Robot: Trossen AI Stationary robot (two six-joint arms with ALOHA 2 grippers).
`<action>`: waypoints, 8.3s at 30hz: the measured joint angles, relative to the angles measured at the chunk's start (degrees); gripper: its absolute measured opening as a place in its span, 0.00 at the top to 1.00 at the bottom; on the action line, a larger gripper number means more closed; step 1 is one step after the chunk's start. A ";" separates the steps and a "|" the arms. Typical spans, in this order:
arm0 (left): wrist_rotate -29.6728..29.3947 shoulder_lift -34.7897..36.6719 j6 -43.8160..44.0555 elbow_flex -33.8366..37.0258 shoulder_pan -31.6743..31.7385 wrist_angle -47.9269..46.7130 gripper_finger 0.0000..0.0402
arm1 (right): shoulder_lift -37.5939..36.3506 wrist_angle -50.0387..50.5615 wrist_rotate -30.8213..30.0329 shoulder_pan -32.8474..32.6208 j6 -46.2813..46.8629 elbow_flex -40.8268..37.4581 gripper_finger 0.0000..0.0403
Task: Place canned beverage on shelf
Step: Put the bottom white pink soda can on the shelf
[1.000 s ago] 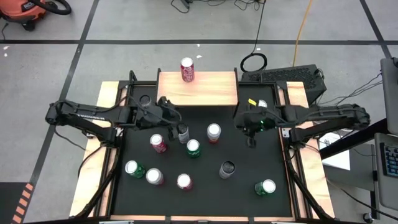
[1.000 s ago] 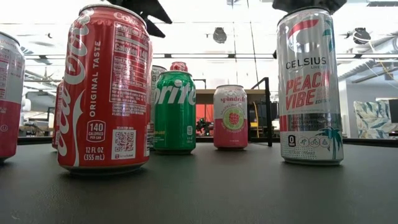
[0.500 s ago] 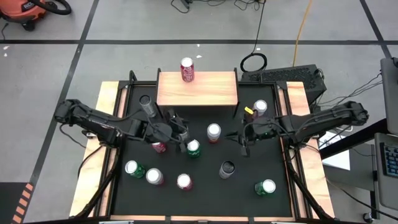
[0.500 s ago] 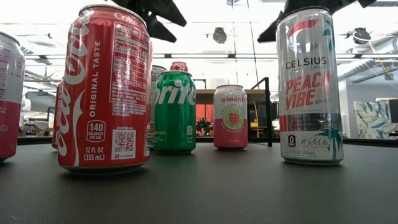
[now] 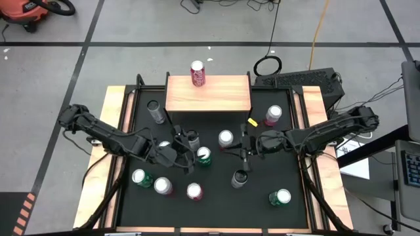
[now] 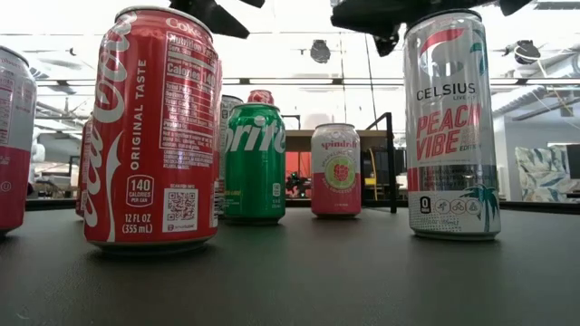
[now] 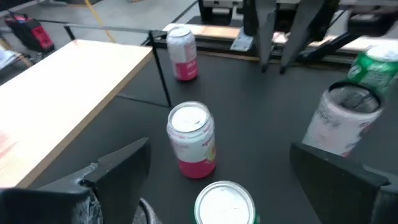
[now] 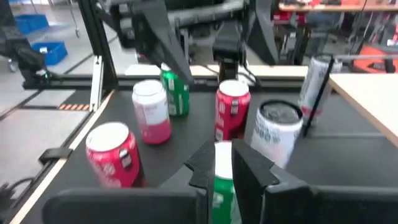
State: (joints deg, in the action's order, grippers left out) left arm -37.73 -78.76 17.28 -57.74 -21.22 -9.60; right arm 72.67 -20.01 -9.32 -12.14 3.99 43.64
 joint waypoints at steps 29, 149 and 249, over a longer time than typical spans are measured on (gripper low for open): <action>-2.19 -3.41 -0.47 -1.21 -2.05 -4.27 0.05 | 10.18 -11.86 -8.66 0.09 -3.85 0.02 0.92; 23.25 3.82 -0.71 -7.28 6.76 -34.90 0.05 | 2.11 4.18 -8.60 -1.09 -14.14 0.07 0.92; 28.49 -9.55 31.76 -7.26 -20.60 -42.80 0.30 | 2.16 4.94 -5.36 -1.09 -9.38 0.02 0.92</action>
State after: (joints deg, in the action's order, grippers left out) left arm -9.24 -88.31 49.04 -64.99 -41.82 -52.40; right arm 74.83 -15.07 -14.68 -13.23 -5.39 43.66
